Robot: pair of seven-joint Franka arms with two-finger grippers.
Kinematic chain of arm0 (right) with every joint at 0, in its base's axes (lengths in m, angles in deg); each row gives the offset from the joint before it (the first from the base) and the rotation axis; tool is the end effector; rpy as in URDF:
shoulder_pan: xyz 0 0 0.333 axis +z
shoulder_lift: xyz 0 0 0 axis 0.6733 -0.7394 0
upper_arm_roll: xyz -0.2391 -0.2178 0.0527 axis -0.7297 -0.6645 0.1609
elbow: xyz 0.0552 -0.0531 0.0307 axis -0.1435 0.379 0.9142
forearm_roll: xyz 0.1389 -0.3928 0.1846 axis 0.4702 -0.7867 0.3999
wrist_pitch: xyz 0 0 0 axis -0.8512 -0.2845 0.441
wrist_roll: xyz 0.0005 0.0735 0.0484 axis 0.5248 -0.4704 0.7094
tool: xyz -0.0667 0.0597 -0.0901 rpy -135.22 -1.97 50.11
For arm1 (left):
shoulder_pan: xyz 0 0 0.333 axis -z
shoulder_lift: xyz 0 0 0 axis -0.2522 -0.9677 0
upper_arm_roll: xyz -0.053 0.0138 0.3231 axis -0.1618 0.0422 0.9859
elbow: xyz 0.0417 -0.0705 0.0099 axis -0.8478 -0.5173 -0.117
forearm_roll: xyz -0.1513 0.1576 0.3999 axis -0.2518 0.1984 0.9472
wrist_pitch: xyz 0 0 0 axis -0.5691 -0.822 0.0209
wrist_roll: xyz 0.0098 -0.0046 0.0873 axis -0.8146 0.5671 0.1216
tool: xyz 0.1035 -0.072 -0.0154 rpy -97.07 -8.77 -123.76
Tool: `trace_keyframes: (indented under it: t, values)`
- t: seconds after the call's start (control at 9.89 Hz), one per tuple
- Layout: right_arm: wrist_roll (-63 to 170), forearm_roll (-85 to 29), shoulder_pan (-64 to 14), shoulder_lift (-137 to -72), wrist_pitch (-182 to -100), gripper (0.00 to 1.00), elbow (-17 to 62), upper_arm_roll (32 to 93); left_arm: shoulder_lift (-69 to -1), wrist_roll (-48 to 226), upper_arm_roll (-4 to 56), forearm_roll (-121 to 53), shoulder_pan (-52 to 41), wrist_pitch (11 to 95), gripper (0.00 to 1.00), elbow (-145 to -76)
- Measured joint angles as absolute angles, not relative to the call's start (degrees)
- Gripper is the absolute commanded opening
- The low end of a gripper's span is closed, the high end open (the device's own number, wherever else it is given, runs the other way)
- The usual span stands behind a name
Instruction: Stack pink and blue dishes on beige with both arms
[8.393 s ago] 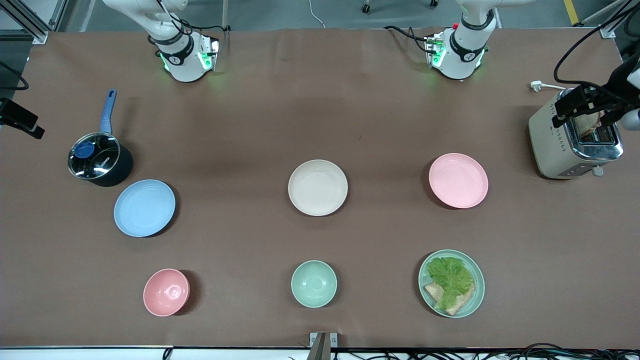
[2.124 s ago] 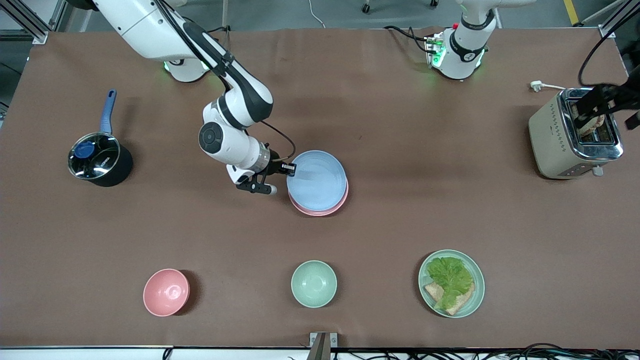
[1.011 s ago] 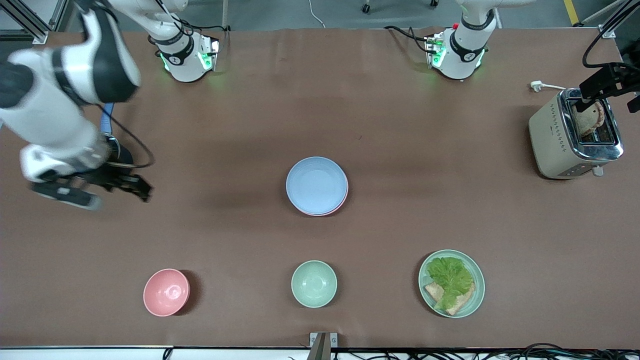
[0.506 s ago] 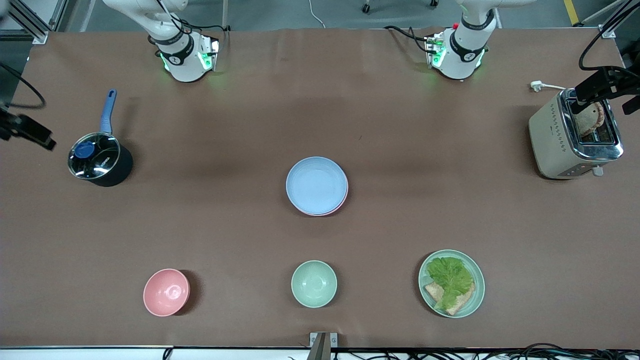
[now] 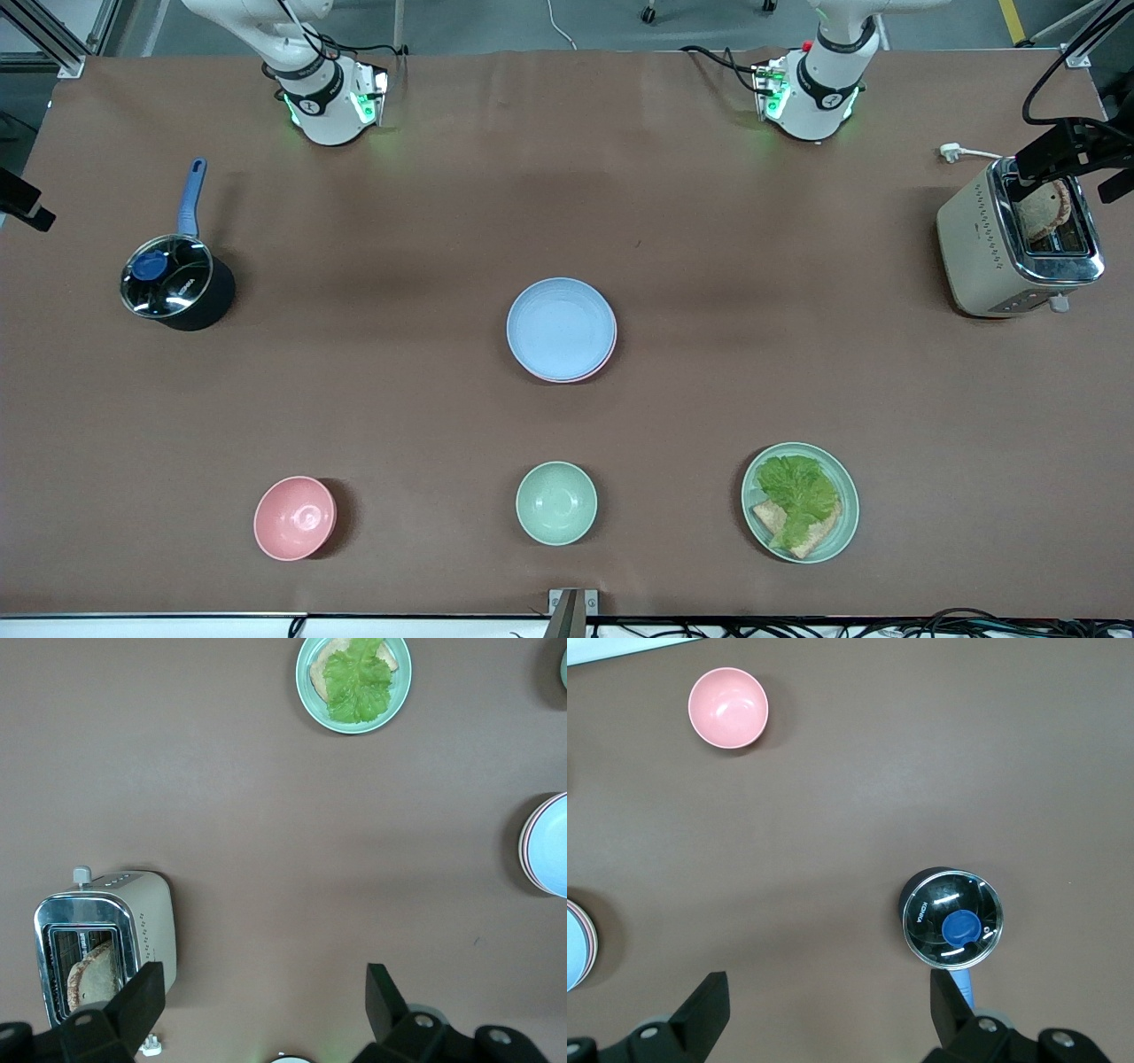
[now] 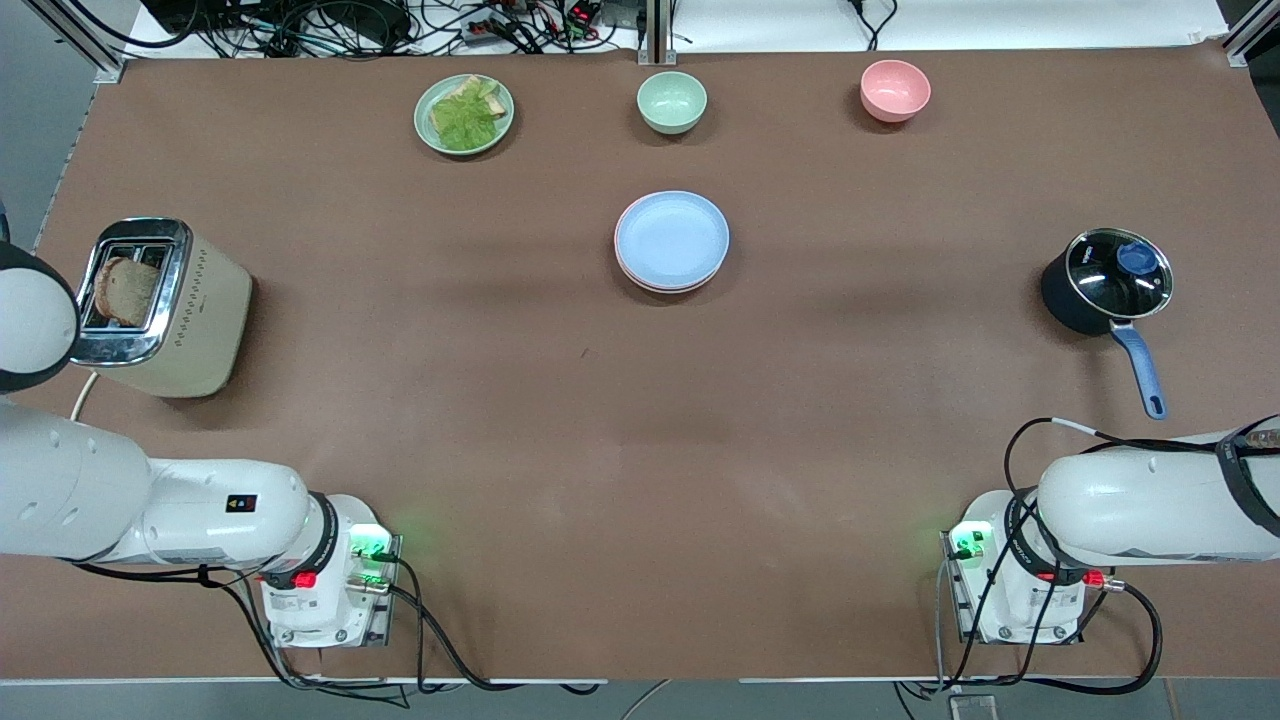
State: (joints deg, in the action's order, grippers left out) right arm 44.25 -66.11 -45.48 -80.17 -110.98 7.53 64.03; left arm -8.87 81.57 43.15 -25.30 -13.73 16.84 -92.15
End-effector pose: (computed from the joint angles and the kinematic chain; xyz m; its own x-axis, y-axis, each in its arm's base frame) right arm 0.6020 -0.0759 0.6760 0.9798 -0.1954 0.0424 -0.1960 -0.9806 0.0098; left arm 0.5958 -0.0226 0.6883 0.9986 -0.0516 0.0066 -0.0517 -0.9987 0.0024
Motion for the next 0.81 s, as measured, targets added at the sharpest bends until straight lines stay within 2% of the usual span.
trace_keyframes:
  t: [0.81]
  values:
    - [44.5, -66.1, -45.4, -80.5, -110.7, 1.00, 7.5, 64.1, -8.6, 81.3, 43.7, -26.6, -13.2, 16.9, 1.00, -92.1]
